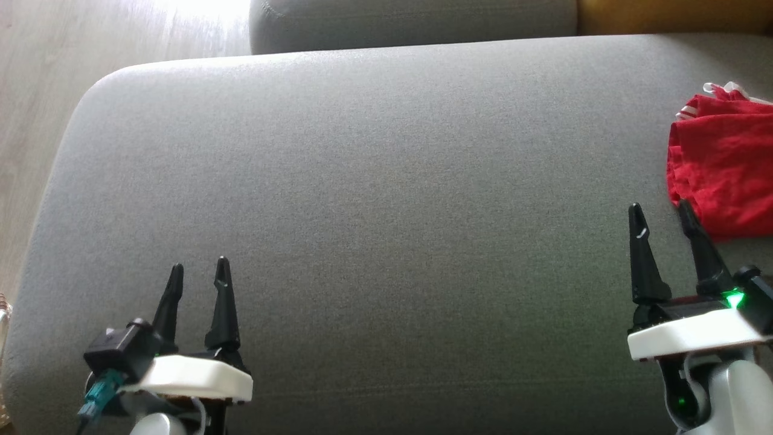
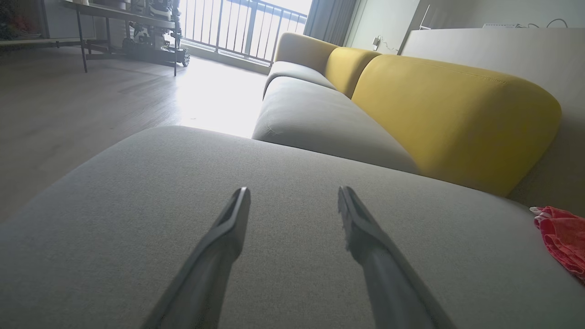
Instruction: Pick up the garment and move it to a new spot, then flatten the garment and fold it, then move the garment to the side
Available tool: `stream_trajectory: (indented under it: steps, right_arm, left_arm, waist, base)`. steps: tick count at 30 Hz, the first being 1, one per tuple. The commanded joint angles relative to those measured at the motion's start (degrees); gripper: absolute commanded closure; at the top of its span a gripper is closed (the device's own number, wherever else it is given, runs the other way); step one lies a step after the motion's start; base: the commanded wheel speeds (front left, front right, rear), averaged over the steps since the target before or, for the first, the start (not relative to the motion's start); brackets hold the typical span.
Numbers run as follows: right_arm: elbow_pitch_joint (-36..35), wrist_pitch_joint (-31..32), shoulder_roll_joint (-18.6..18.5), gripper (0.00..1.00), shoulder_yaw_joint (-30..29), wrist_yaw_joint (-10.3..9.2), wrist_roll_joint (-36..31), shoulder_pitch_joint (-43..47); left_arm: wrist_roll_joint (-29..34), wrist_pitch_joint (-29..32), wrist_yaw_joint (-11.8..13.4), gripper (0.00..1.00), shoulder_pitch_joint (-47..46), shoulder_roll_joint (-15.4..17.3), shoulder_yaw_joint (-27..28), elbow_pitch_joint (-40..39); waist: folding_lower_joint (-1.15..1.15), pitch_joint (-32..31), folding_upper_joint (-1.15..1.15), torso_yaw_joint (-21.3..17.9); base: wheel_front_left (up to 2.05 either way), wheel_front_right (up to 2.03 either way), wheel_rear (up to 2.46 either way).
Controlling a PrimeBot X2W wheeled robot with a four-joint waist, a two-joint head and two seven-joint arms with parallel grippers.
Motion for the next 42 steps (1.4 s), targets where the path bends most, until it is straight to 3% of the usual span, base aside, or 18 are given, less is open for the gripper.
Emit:
stream_trajectory:
  steps: [1, 12, 42]
  right_arm:
    - [-2.3, -0.5, -0.3, 0.00, 1.6, -0.02, 0.1, -1.3]
    - [-2.5, -0.5, -0.3, 0.00, 2.6, -0.02, 1.1, -1.3]
    - [-2.3, -0.5, -0.3, 0.00, 2.9, -0.02, 1.2, -1.3]
  left_arm:
    - [0.4, -0.3, -0.3, 0.00, -1.6, 0.1, 2.4, -2.2]
    - [0.0, -0.3, 0.4, 0.00, -1.0, 0.1, 4.3, -4.0]
    - [-5.1, -0.3, -3.2, 0.00, -0.6, 0.1, 6.0, -2.6]
  waist:
    - [0.01, 0.1, 0.00, 0.0]
    - [0.01, 0.1, 0.00, -0.6]
    - [0.01, -0.2, 0.00, -1.0]
  base:
    - [0.00, 0.00, 0.00]
    - [0.00, 0.00, 0.00]
    - [0.00, 0.00, 0.00]
